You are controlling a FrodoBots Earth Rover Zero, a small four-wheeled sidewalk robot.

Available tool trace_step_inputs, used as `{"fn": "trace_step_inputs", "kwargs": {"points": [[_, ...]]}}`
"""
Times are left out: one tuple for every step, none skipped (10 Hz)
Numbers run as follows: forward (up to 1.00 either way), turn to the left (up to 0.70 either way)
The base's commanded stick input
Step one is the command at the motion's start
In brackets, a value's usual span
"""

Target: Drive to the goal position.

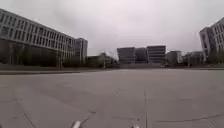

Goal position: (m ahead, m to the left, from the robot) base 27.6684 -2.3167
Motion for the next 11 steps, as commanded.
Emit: {"fn": "trace_step_inputs", "kwargs": {"points": [[0.7,0.0],[0.7,0.0],[0.7,0.0],[0.7,0.0],[0.7,0.0],[0.7,0.0],[0.7,0.0],[0.7,0.0],[0.7,0.0],[0.7,0.0],[0.7,0.0]]}}
